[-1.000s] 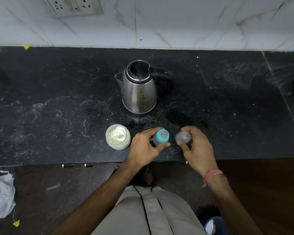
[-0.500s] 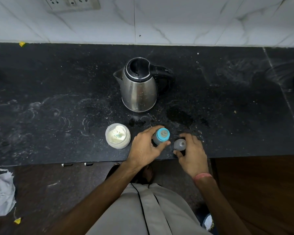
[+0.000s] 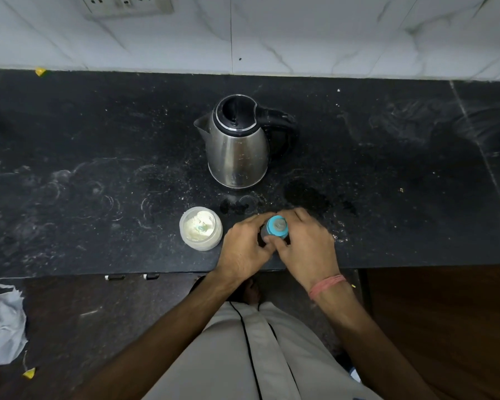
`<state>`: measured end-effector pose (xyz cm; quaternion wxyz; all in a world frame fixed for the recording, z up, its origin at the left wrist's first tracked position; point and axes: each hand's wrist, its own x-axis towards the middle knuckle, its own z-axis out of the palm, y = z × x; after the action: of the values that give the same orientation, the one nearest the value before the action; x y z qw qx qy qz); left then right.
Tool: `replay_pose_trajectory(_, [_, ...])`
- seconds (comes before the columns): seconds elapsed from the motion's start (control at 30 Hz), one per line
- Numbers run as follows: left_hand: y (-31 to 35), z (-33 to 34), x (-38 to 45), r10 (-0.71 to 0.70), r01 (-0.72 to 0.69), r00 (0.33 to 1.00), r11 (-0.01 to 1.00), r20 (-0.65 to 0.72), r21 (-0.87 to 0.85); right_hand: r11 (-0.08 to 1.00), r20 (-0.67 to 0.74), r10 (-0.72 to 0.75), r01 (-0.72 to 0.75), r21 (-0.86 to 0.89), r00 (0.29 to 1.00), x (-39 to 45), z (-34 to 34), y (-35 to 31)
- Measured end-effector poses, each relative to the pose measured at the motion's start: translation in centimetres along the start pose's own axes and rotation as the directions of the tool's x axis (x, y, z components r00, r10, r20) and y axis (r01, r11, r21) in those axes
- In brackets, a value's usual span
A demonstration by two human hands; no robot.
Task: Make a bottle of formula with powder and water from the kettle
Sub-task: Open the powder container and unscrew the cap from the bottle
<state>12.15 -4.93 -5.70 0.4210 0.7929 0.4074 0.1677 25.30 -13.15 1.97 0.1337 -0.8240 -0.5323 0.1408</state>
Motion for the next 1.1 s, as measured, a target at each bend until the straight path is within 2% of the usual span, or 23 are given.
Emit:
replay_pose_trajectory(0.17, [0.1, 0.3, -0.3, 0.057, -0.056, 0.998, 0.997, -0.012, 0.045, 0.998, -0.038, -0.04, 0.042, 0.051, 0.998, 0.3, 0.1, 0.4])
replay_pose_trajectory(0.5, [-0.5, 0.3, -0.2, 0.053, -0.053, 0.999, 0.998, 0.007, -0.021, 0.989, 0.084, -0.137, 0.133, 0.058, 0.987, 1.0, -0.9, 0.9])
replay_pose_trajectory(0.57, [-0.5, 0.2, -0.1, 0.058, -0.058, 0.998, 0.998, 0.008, 0.003, 0.991, 0.088, -0.117, 0.111, 0.073, 0.989, 0.8, -1.0, 1.0])
replay_pose_trajectory(0.7, [-0.6, 0.2, -0.1, 0.074, -0.074, 0.997, 0.997, 0.0, 0.014, 0.998, 0.011, -0.031, 0.031, 0.051, 0.999, 0.8, -1.4, 0.5])
replay_pose_trajectory(0.77, [-0.4, 0.2, -0.1, 0.067, -0.067, 0.998, 0.998, -0.006, 0.015, 0.997, 0.025, -0.072, 0.072, -0.01, 0.997, 1.2, -1.8, 0.2])
replay_pose_trajectory(0.97, [-0.3, 0.2, -0.1, 0.028, -0.028, 1.0, 1.0, 0.0, 0.008, 0.955, 0.187, -0.268, 0.286, -0.081, 0.945, 2.6, -3.3, 0.0])
replay_pose_trajectory(1.03, [-0.5, 0.3, -0.1, 0.026, -0.026, 1.0, 1.0, -0.004, 0.009, 0.946, 0.2, -0.288, 0.311, -0.094, 0.936, 2.6, -3.4, -0.2])
replay_pose_trajectory(1.1, [-0.5, 0.3, -0.1, 0.039, -0.039, 0.999, 0.999, -0.009, 0.01, 0.958, 0.188, -0.249, 0.27, -0.1, 0.95, 2.2, -3.1, -0.4])
